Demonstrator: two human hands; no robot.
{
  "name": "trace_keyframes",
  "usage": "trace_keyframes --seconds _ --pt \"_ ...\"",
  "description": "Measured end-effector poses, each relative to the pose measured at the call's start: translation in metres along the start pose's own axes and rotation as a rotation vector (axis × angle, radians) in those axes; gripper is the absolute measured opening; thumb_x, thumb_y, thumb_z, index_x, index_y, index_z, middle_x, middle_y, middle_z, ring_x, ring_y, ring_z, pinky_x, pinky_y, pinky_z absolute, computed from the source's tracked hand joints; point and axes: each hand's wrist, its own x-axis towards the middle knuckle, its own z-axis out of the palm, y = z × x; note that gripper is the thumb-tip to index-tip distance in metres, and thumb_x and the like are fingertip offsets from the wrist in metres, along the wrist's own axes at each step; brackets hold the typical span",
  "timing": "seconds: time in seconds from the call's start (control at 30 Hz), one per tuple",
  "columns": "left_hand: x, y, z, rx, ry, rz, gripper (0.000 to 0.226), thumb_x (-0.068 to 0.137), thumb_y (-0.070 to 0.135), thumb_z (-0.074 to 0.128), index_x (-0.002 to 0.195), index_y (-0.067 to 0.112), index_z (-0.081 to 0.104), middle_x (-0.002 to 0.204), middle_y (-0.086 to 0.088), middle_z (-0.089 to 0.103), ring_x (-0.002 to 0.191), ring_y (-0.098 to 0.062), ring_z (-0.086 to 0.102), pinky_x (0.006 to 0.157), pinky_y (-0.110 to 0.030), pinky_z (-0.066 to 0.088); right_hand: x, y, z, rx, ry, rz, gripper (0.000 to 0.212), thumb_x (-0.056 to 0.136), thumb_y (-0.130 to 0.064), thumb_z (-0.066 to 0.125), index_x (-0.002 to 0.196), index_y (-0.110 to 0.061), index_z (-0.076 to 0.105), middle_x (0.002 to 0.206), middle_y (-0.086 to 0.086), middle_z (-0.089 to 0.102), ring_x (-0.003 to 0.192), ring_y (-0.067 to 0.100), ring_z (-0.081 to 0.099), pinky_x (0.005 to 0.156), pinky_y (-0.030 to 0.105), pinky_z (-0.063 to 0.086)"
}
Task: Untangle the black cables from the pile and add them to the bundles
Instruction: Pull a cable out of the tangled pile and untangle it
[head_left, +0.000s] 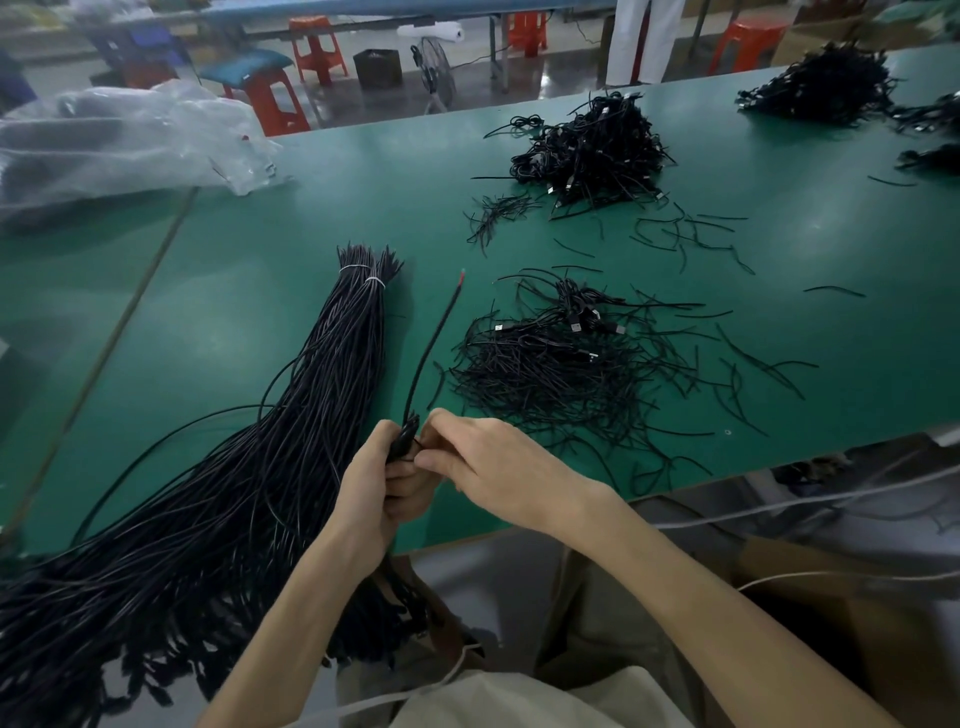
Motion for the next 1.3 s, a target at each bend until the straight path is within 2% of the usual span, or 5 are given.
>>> trace_keyframes --seconds 0.43,0.7,0.87,1.07,1.3 --pt "0.001 -0.009 -0.001 0.085 0.025 -0.043 0.056 0.106 0.036 0.031 0.052 0.021 0.034 0.048 0.005 0.022 0.04 -0.012 0.016 0.037 -0.022 0.021 -0.005 0.003 0.01 -0.207 0.252 -0.161 0.015 0.101 -0.013 0.057 0.087 -0.007 0.055 0.071 0.001 0.056 0.059 0.018 0.044 0.06 0.035 0.045" --pt "-0.006 0.007 -0.002 0.406 0.034 0.249 0.047 0.112 0.025 0.039 0.09 -0.008 0.063 0.068 -0.011 0.065 0.057 -0.027 0.061 0.056 -0.031 0.054 -0.003 0.009 0.004 -0.222 0.338 -0.105 0.018 0.093 -0.011 0.061 0.08 -0.015 0.05 0.065 -0.007 0.046 0.055 0.019 0.043 0.057 0.03 0.037" --pt "-0.017 0.015 -0.009 0.566 0.008 0.399 0.021 0.109 0.011 0.044 0.12 0.008 0.061 0.083 -0.012 0.076 0.069 -0.024 0.075 0.065 -0.02 0.054 -0.002 0.012 0.002 -0.186 0.349 -0.072 0.016 0.09 -0.013 0.061 0.08 -0.016 0.048 0.062 -0.007 0.048 0.054 0.016 0.042 0.054 0.03 0.037" --pt "-0.021 0.023 -0.025 0.654 -0.135 0.569 0.049 0.099 -0.018 0.048 0.134 0.015 0.057 0.099 -0.008 0.075 0.081 -0.027 0.074 0.074 -0.034 0.059 0.0 0.009 -0.003 -0.127 0.357 -0.103 0.015 0.088 -0.01 0.063 0.081 -0.015 0.051 0.064 -0.011 0.041 0.057 0.015 0.037 0.056 0.027 0.033" --pt "-0.008 0.031 -0.026 0.701 -0.031 0.735 0.068 0.084 -0.024 0.065 0.124 0.031 0.063 0.118 -0.001 0.063 0.11 -0.024 0.063 0.084 -0.038 0.057 0.003 0.002 -0.011 -0.088 0.359 -0.143 0.013 0.093 -0.009 0.063 0.084 -0.013 0.054 0.066 -0.01 0.046 0.057 0.015 0.04 0.057 0.032 0.041"
